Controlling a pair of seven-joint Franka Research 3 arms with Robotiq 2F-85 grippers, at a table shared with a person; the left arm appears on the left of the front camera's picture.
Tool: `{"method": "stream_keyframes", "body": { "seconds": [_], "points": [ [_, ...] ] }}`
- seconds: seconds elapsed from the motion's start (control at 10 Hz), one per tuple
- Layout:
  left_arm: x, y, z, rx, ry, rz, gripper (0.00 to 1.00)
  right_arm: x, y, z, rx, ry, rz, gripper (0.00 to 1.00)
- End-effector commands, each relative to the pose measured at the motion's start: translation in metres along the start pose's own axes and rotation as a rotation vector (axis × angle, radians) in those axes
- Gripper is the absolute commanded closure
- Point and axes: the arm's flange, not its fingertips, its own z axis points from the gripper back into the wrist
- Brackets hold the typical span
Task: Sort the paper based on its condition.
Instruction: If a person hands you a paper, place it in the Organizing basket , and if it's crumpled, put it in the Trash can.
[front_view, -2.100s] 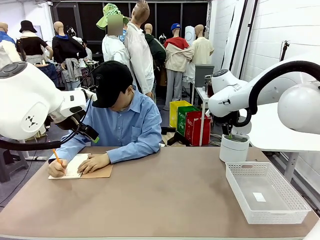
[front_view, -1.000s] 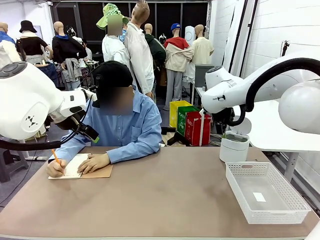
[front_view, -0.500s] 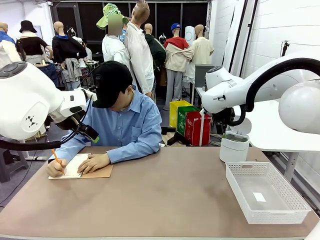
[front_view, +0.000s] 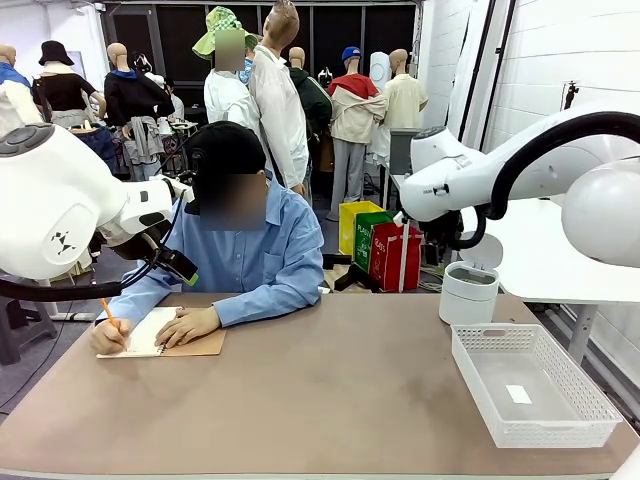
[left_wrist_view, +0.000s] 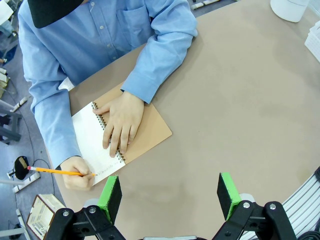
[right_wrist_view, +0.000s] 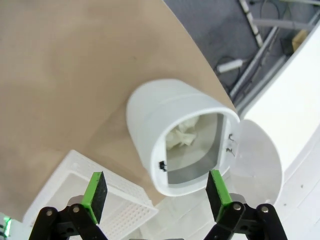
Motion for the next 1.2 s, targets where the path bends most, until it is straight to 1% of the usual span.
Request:
{"method": "stream_keyframes", "body": {
  "seconds": [0.0,0.2,0.3,0.5,0.6,0.8,0.9,1.0,1.1],
  "points": [
    [-0.001,0.000,0.000,-0.002,0.005,0.000,0.00,-0.007,0.035,0.028,0.042,-0.114,0.017,0.00],
    [-0.001,0.000,0.000,-0.002,0.005,0.000,0.00,-0.006,0.069,0.051,0.073,-0.189,0.033,0.00],
    [-0.001,0.000,0.000,-0.002,0.005,0.000,0.00,-0.010,0.084,0.059,0.084,-0.244,0.029,0.00],
    [-0.001,0.000,0.000,-0.002,0.005,0.000,0.00,-0.021,0.114,0.068,0.132,-0.373,0.086,0.00],
    [-0.001,0.000,0.000,-0.002,0.005,0.000,0.00,-0.026,0.128,0.071,0.138,-0.402,0.111,0.00],
    [-0.001,0.000,0.000,-0.002,0.005,0.000,0.00,-0.037,0.148,0.073,0.149,-0.437,0.150,0.00],
    [-0.001,0.000,0.000,-0.002,0.005,0.000,0.00,-0.041,0.151,0.073,0.156,-0.445,0.176,0.00],
    [-0.001,0.000,0.000,-0.002,0.005,0.000,0.00,-0.036,0.139,0.067,0.144,-0.398,0.186,0.00],
    [-0.001,0.000,0.000,-0.002,0.005,0.000,0.00,-0.026,0.152,0.079,0.137,-0.411,0.137,0.00]
  ]
}}
